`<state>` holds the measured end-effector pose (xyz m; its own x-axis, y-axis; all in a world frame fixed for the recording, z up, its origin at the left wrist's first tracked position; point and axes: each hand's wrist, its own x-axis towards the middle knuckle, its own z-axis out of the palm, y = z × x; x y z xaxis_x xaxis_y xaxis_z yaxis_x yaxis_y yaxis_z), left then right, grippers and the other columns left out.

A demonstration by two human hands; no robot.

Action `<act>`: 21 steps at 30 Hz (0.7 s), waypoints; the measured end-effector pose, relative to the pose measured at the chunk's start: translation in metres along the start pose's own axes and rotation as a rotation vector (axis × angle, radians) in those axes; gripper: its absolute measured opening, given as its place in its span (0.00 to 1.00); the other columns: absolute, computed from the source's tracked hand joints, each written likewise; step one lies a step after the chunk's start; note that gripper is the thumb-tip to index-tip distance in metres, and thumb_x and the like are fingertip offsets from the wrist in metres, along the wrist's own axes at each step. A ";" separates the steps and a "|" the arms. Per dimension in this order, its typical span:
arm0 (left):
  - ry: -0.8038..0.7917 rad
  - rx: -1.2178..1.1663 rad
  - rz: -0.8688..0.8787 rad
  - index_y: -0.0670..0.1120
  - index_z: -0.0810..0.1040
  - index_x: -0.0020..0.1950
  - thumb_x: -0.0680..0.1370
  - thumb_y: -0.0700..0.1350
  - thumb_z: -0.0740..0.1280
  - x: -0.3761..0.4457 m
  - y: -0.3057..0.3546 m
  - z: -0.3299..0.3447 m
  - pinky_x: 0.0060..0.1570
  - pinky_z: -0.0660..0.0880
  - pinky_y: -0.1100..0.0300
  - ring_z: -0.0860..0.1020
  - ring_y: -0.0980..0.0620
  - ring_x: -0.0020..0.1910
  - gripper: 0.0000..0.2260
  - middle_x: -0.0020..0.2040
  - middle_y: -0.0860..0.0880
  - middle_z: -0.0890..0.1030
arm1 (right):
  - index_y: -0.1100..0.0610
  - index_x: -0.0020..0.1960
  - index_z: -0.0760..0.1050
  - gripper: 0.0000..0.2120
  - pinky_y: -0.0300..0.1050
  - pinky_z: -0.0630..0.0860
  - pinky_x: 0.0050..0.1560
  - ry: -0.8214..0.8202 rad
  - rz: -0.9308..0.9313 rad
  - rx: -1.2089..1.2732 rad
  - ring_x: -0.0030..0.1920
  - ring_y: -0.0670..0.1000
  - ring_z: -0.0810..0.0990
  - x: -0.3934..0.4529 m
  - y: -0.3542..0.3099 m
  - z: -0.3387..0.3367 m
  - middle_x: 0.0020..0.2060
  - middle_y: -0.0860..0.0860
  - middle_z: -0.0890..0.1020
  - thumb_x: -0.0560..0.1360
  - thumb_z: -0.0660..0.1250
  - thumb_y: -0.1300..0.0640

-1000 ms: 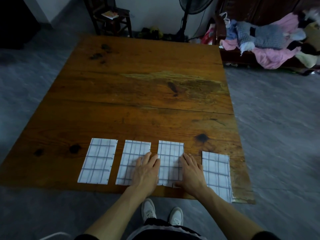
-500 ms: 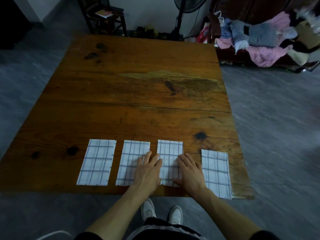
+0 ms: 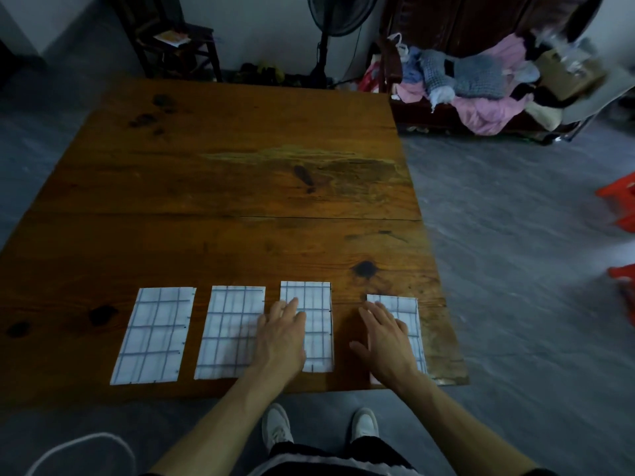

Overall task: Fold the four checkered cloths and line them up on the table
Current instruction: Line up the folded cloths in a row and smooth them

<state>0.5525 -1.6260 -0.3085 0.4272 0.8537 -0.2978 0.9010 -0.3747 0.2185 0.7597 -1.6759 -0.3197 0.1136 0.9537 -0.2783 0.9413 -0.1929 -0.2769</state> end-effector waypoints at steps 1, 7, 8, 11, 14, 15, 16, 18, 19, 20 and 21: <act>0.010 -0.008 0.014 0.49 0.63 0.76 0.77 0.49 0.69 0.002 0.011 -0.001 0.74 0.56 0.47 0.52 0.46 0.78 0.29 0.80 0.48 0.55 | 0.50 0.76 0.60 0.33 0.54 0.55 0.75 0.016 0.010 0.011 0.79 0.50 0.52 -0.002 0.012 -0.006 0.78 0.49 0.60 0.76 0.68 0.44; -0.004 -0.031 0.024 0.52 0.62 0.77 0.78 0.52 0.68 0.019 0.087 0.008 0.75 0.53 0.46 0.51 0.47 0.79 0.29 0.80 0.51 0.56 | 0.49 0.76 0.60 0.35 0.55 0.55 0.75 -0.005 0.015 0.031 0.79 0.52 0.52 -0.008 0.082 -0.029 0.77 0.49 0.61 0.73 0.71 0.44; -0.010 -0.030 0.025 0.52 0.61 0.77 0.78 0.53 0.67 0.021 0.100 0.011 0.75 0.53 0.47 0.51 0.48 0.79 0.29 0.80 0.51 0.56 | 0.50 0.75 0.60 0.37 0.55 0.56 0.75 -0.029 0.010 0.030 0.79 0.52 0.52 -0.008 0.094 -0.029 0.77 0.49 0.60 0.72 0.71 0.44; -0.040 -0.040 0.010 0.51 0.59 0.78 0.78 0.53 0.67 0.021 0.131 0.016 0.74 0.54 0.49 0.51 0.49 0.78 0.30 0.80 0.52 0.56 | 0.51 0.75 0.61 0.40 0.55 0.58 0.75 -0.076 -0.058 0.026 0.78 0.53 0.53 -0.010 0.122 -0.028 0.77 0.48 0.61 0.69 0.73 0.42; -0.033 -0.018 -0.017 0.49 0.59 0.78 0.78 0.53 0.67 0.019 0.148 0.018 0.74 0.55 0.50 0.51 0.49 0.78 0.31 0.80 0.52 0.57 | 0.52 0.77 0.58 0.43 0.53 0.55 0.76 -0.113 -0.152 0.010 0.79 0.52 0.50 -0.015 0.133 -0.027 0.78 0.48 0.58 0.69 0.74 0.42; -0.031 -0.009 -0.033 0.49 0.60 0.78 0.78 0.53 0.68 0.016 0.153 0.020 0.74 0.55 0.50 0.52 0.49 0.78 0.31 0.80 0.52 0.57 | 0.52 0.77 0.57 0.43 0.52 0.55 0.75 -0.128 -0.178 -0.011 0.79 0.52 0.49 -0.018 0.136 -0.026 0.78 0.48 0.57 0.69 0.73 0.42; -0.031 -0.003 -0.050 0.49 0.61 0.77 0.78 0.52 0.68 0.013 0.158 0.021 0.73 0.55 0.49 0.52 0.48 0.78 0.31 0.79 0.52 0.58 | 0.53 0.77 0.55 0.44 0.51 0.55 0.75 -0.141 -0.203 -0.035 0.79 0.52 0.48 -0.021 0.138 -0.026 0.78 0.48 0.56 0.69 0.73 0.42; -0.039 0.015 -0.057 0.48 0.62 0.76 0.77 0.50 0.69 0.009 0.167 0.025 0.73 0.57 0.49 0.54 0.48 0.77 0.30 0.78 0.52 0.59 | 0.53 0.79 0.52 0.45 0.50 0.54 0.74 -0.167 -0.237 -0.065 0.79 0.52 0.46 -0.026 0.140 -0.025 0.79 0.48 0.54 0.70 0.72 0.42; -0.051 0.028 -0.048 0.48 0.63 0.76 0.76 0.50 0.69 0.009 0.169 0.027 0.72 0.58 0.49 0.54 0.48 0.77 0.30 0.78 0.51 0.60 | 0.54 0.79 0.51 0.46 0.51 0.54 0.75 -0.180 -0.244 -0.070 0.79 0.52 0.46 -0.027 0.140 -0.026 0.79 0.48 0.53 0.71 0.72 0.42; -0.067 0.043 -0.039 0.47 0.63 0.75 0.76 0.49 0.70 0.009 0.169 0.029 0.72 0.59 0.48 0.54 0.47 0.77 0.30 0.78 0.51 0.59 | 0.54 0.79 0.50 0.46 0.51 0.53 0.75 -0.189 -0.248 -0.072 0.79 0.52 0.45 -0.027 0.139 -0.027 0.79 0.48 0.52 0.71 0.72 0.42; -0.083 0.056 -0.031 0.47 0.63 0.76 0.76 0.49 0.70 0.010 0.168 0.031 0.71 0.59 0.48 0.54 0.46 0.77 0.31 0.78 0.50 0.59 | 0.54 0.79 0.50 0.47 0.51 0.53 0.75 -0.190 -0.252 -0.072 0.79 0.52 0.45 -0.027 0.138 -0.028 0.79 0.48 0.51 0.71 0.72 0.43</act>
<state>0.7107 -1.6911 -0.3035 0.4019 0.8329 -0.3804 0.9156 -0.3704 0.1563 0.8958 -1.7215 -0.3250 -0.1812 0.9079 -0.3781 0.9530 0.0672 -0.2953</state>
